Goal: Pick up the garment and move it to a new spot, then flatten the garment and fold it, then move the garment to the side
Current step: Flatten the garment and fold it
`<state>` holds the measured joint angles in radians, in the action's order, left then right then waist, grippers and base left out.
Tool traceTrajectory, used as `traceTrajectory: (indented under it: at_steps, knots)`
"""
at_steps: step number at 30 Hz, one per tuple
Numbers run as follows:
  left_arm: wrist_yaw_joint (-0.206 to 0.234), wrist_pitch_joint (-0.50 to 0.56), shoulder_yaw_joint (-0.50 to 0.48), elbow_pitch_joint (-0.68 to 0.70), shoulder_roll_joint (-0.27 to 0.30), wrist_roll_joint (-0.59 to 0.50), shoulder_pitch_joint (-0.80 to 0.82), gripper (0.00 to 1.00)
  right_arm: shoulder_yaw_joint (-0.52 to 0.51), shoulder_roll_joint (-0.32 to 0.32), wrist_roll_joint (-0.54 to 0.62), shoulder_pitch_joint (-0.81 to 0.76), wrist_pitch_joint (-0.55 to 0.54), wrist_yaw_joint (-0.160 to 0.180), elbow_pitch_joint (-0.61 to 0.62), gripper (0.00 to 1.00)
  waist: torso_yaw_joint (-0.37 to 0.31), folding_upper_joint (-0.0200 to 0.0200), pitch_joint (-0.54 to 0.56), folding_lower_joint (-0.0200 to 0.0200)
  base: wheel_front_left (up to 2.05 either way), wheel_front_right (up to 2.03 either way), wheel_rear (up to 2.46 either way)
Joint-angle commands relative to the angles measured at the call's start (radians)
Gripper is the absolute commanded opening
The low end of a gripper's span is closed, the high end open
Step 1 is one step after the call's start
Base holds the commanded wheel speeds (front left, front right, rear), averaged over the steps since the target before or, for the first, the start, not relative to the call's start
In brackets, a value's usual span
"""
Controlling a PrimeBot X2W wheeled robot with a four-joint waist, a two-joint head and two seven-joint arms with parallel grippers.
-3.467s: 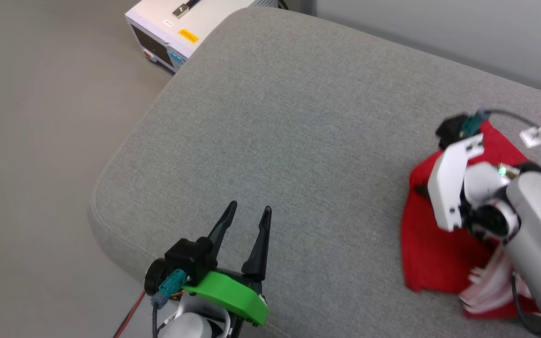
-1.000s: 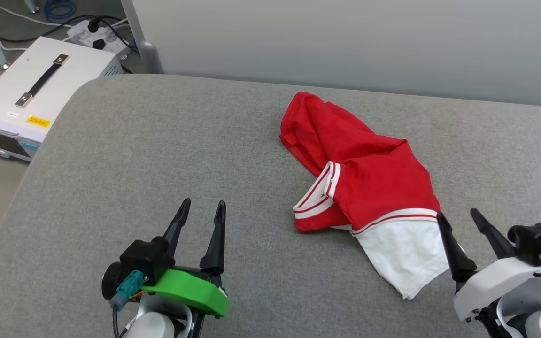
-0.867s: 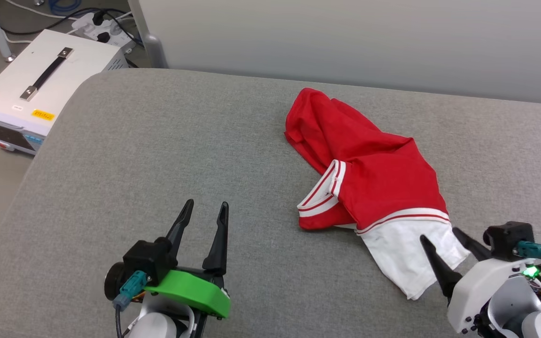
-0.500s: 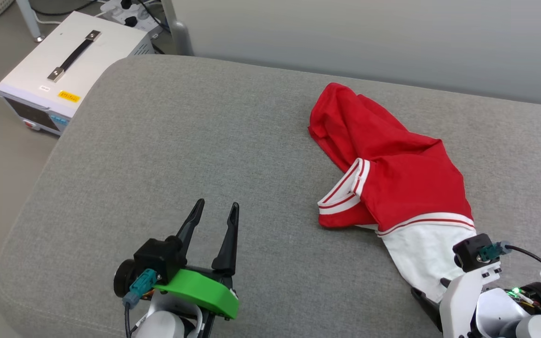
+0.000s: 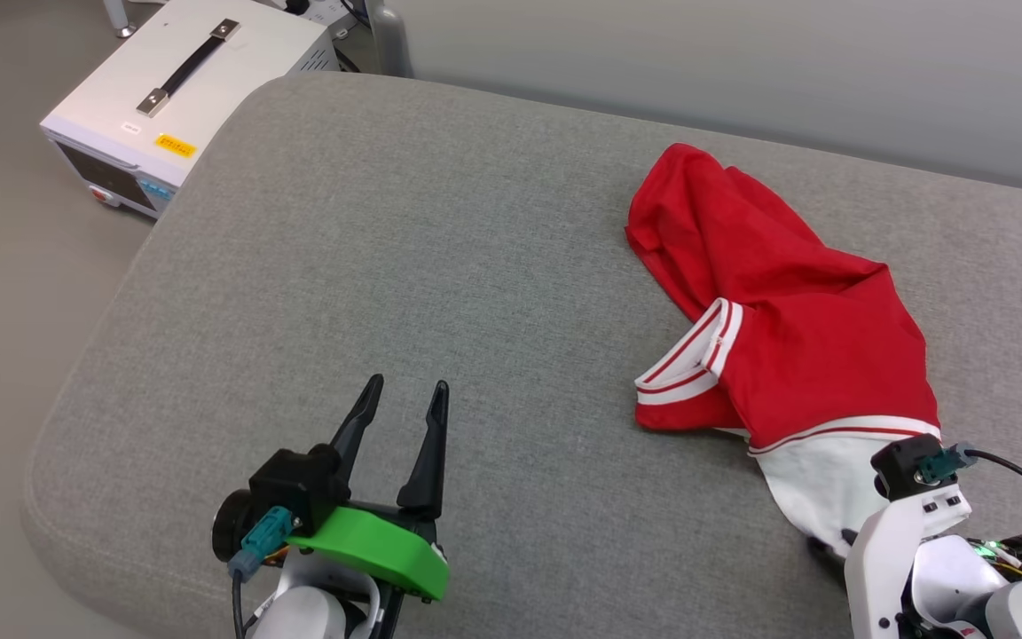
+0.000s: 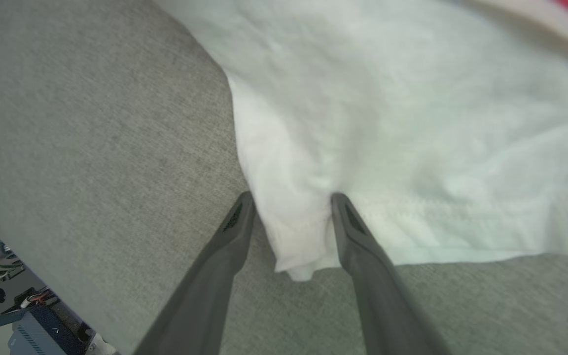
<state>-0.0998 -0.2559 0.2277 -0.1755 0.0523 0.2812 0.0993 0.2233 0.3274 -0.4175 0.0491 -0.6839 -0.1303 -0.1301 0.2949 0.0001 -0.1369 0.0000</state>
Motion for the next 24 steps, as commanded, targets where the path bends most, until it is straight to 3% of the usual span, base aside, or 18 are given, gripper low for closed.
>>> traceTrajectory:
  at_steps: [1, 9, 18, 24]
  knots:
    - [0.006, -0.006, -0.005, 0.0, -0.002, -0.003, 0.01, 1.0, 0.01, 0.004, -0.011, -0.017, -0.016, 0.0, -0.023, 0.0, -0.016, -0.0001, 0.011, 0.0, 0.0, 0.0, 0.0]
    - [0.005, -0.006, -0.018, -0.006, -0.002, -0.006, -0.003, 1.0, -0.051, 0.099, -0.03, -0.079, -0.029, 0.0, 0.045, 0.0, -0.092, -0.0001, 0.056, 0.0, 0.0, 0.0, 0.0]
    - [0.006, -0.006, -0.02, -0.007, -0.002, -0.008, -0.007, 1.0, -0.241, 0.212, -0.025, -0.146, -0.031, 0.0, 0.056, 0.0, -0.152, -0.0001, 0.067, 0.0, 0.0, 0.0, 0.0]
    - [0.002, -0.006, -0.02, -0.011, -0.002, -0.014, -0.002, 1.0, -0.274, 0.207, 0.001, -0.145, -0.006, 0.0, -0.004, 0.0, -0.162, -0.0001, 0.059, 0.0, 0.0, 0.0, 0.0]
